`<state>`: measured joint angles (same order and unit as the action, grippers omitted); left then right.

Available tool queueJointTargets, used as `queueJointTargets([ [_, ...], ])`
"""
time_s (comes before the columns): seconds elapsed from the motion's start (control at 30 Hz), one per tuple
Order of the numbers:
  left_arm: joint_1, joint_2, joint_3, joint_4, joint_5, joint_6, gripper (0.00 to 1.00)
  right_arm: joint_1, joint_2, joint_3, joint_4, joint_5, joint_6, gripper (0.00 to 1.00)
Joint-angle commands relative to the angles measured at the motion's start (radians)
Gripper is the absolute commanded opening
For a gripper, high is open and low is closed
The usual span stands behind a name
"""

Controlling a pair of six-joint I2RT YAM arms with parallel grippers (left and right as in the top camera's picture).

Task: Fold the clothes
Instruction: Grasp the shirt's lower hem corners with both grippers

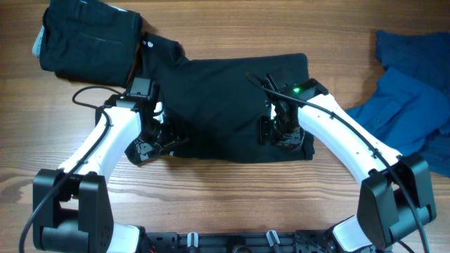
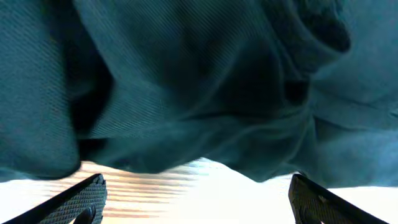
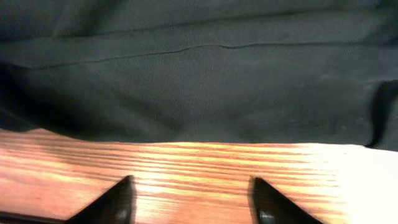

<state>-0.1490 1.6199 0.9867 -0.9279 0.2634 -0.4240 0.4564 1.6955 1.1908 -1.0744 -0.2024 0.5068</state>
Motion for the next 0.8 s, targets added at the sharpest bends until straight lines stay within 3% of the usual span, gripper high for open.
queueJointTargets([
  [0.0,-0.004,0.013,0.009,0.005,-0.076,0.0,0.93,0.004,-0.005,-0.072,0.074,-0.02,-0.002,0.41],
  [0.13,-0.004,0.013,0.009,0.003,-0.101,0.0,0.94,-0.006,-0.001,-0.156,0.171,-0.024,0.021,0.32],
  [0.27,-0.004,0.013,0.006,0.002,-0.146,-0.003,0.94,-0.02,0.003,-0.231,0.298,-0.06,0.019,0.32],
  [0.4,-0.003,0.013,0.005,0.011,-0.146,-0.011,0.93,-0.03,0.006,-0.236,0.328,-0.055,0.016,0.25],
  [0.53,-0.003,0.018,0.005,0.036,-0.145,-0.03,0.85,-0.047,0.006,-0.236,0.33,-0.015,0.016,0.1],
  [0.67,-0.003,0.049,0.005,0.076,-0.145,-0.028,0.84,-0.079,0.006,-0.236,0.331,-0.015,0.011,0.06],
  [0.73,-0.003,0.066,0.005,0.096,-0.145,-0.028,0.72,-0.092,0.006,-0.236,0.331,-0.015,0.009,0.05],
  [0.77,-0.003,0.074,0.005,0.106,-0.145,-0.028,0.57,-0.097,0.006,-0.236,0.332,-0.015,0.008,0.04],
])
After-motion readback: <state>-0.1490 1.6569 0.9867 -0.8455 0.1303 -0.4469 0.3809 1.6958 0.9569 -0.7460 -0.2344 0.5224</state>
